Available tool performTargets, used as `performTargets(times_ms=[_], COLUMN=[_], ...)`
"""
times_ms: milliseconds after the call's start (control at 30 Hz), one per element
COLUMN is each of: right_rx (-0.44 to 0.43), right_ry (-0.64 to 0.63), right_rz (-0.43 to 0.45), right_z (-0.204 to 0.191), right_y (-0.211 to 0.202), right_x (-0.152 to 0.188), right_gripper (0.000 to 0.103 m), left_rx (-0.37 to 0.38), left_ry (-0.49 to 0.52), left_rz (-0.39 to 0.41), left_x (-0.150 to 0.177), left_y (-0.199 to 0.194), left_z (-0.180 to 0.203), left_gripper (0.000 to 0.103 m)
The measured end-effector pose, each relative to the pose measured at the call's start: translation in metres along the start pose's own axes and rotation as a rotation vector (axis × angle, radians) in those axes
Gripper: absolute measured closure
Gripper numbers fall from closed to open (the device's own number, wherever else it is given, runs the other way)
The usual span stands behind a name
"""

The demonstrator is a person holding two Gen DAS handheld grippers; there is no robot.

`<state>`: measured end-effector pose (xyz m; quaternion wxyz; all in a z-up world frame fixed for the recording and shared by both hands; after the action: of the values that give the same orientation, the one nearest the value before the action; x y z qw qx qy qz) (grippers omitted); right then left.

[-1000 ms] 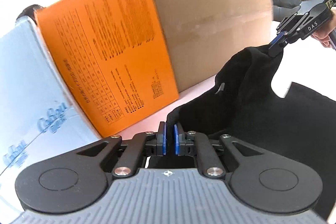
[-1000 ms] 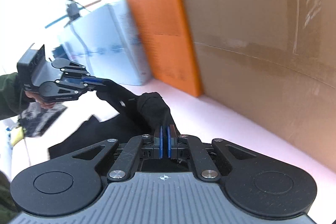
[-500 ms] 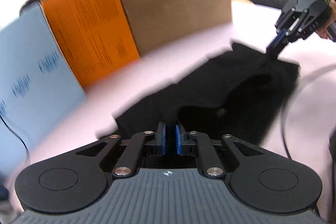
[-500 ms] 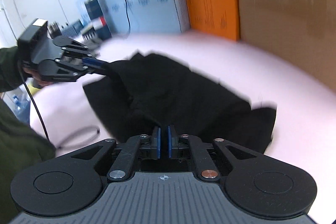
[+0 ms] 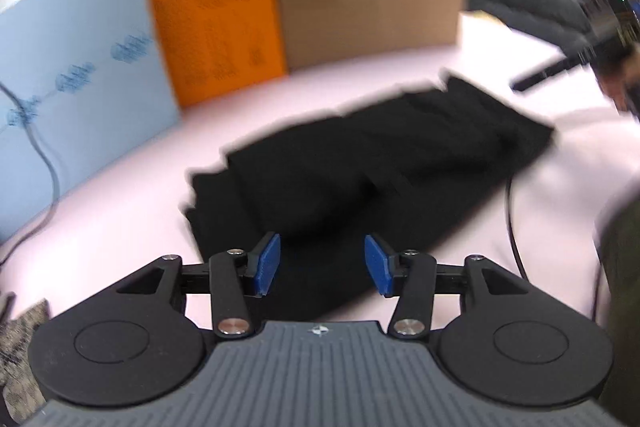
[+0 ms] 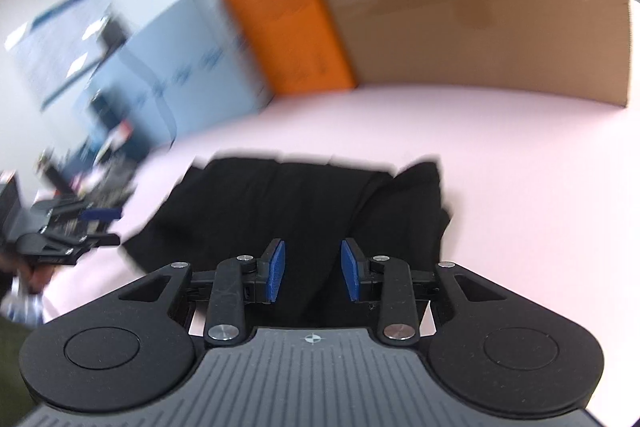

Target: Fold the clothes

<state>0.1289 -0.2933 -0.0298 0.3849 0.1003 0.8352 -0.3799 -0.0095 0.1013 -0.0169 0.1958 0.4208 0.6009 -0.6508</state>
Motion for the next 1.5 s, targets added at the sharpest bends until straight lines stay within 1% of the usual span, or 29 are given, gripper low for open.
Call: performTargets(times_ms=[33,67,100,133,200,267,333,400,500,533,633,667,700,733,767,833,867,900,933,1033,1133,1200,1233,1267,1300,1333,1400,1433,1500], right_rx=[0.015,0.030,0.037,0.045,0.059,0.070,0.067,0.064,0.057,0.061,0.061,0.059,0.055,0.050,0.046,0.081,0.119,0.156,0.192,0.261,0.289,0.216,0.180,0.143,0.106,0.070,0.024,0.017,0.031], right_ry=[0.014,0.028,0.040,0.052,0.079,0.108,0.141,0.174,0.217,0.220,0.217,0.213,0.198,0.183,0.167,0.104,0.089,0.075,0.069,0.071,0.022,0.002,-0.021,-0.044,-0.067,-0.090,-0.147,-0.173,-0.209], right_rz=[0.014,0.027,0.030,0.032,0.028,0.015,0.003,-0.008,-0.024,-0.032,-0.037,-0.035,-0.035,-0.035,-0.035,-0.038,-0.039,-0.039,-0.036,-0.034,-0.003,0.027,0.011,-0.005,-0.021,-0.037,-0.101,-0.136,-0.191], right_z=[0.002,0.004,0.007,0.009,0.015,0.021,0.028,0.035,0.043,0.045,0.046,0.046,0.043,0.040,0.037,0.031,0.033,0.034,0.038,0.048,0.040,0.025,0.015,0.005,-0.005,-0.015,-0.030,-0.035,-0.036], right_y=[0.006,0.013,0.021,0.030,0.048,0.065,0.076,0.086,0.098,0.102,0.109,0.110,0.110,0.111,0.111,0.110,0.110,0.109,0.106,0.098,0.088,0.083,0.087,0.090,0.094,0.097,0.106,0.110,0.111], right_x=[-0.007,-0.013,-0.019,-0.025,-0.035,-0.042,-0.045,-0.046,-0.045,-0.044,-0.046,-0.047,-0.048,-0.049,-0.050,-0.052,-0.053,-0.054,-0.054,-0.056,-0.059,-0.060,-0.057,-0.054,-0.051,-0.048,-0.035,-0.027,-0.014], right_gripper=[0.074,0.073,0.073,0.073,0.071,0.070,0.068,0.062,0.058,0.058,0.058,0.060,0.074,0.083,0.091,0.094,0.096,0.097,0.097,0.097,0.095,0.093,0.091,0.086,0.082,0.082,0.082,0.082,0.081], left_rx=[-0.032,-0.063,-0.088,-0.097,-0.096,-0.099,-0.104,-0.107,-0.121,-0.126,-0.148,-0.155,-0.161,-0.167,-0.175,-0.192,-0.198,-0.204,-0.212,-0.227,-0.235,-0.241,-0.246,-0.252,-0.258,-0.264,-0.275,-0.280,-0.292], left_ry=[-0.048,-0.100,-0.151,-0.198,-0.275,-0.326,-0.350,-0.348,-0.341,-0.341,-0.354,-0.360,-0.364,-0.362,-0.356,-0.342,-0.337,-0.334,-0.334,-0.342,-0.342,-0.339,-0.337,-0.335,-0.333,-0.331,-0.326,-0.323,-0.321], left_rz=[0.010,0.012,0.011,0.008,-0.009,-0.051,-0.085,-0.109,-0.154,-0.161,-0.171,-0.173,-0.172,-0.169,-0.167,-0.160,-0.159,-0.159,-0.159,-0.164,-0.173,-0.177,-0.179,-0.181,-0.182,-0.184,-0.185,-0.185,-0.183], left_x=[-0.010,-0.019,-0.029,-0.037,-0.050,-0.058,-0.063,-0.065,-0.063,-0.062,-0.058,-0.057,-0.057,-0.057,-0.058,-0.060,-0.061,-0.063,-0.063,-0.062,-0.060,-0.059,-0.059,-0.059,-0.059,-0.059,-0.059,-0.059,-0.057], left_y=[0.006,0.014,0.024,0.036,0.060,0.085,0.107,0.122,0.143,0.147,0.156,0.157,0.158,0.158,0.157,0.156,0.155,0.155,0.154,0.151,0.149,0.147,0.145,0.144,0.142,0.141,0.136,0.134,0.126], left_z=[-0.009,-0.019,-0.029,-0.037,-0.050,-0.058,-0.062,-0.061,-0.058,-0.057,-0.056,-0.056,-0.056,-0.055,-0.054,-0.054,-0.054,-0.054,-0.055,-0.057,-0.059,-0.059,-0.059,-0.058,-0.057,-0.055,-0.055,-0.054,-0.057], left_gripper=[0.044,0.039,0.039,0.039,0.039,0.040,0.040,0.040,0.041,0.043,0.063,0.071,0.075,0.082,0.087,0.089,0.089,0.089,0.089,0.089,0.088,0.087,0.087,0.087,0.087,0.087,0.087,0.086,0.086])
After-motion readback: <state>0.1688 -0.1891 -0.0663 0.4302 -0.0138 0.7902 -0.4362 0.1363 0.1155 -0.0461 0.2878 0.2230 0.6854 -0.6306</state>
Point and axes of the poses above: each gripper's, at about its wrist camera, not at the fingertips, and y roughly the way its jaws point, z to its right, x to its underside, the point moved 3 cm from there along y, roughly the way its jaws point, and after that the axes turned 1 degree about -z, right-handed, at the moved point
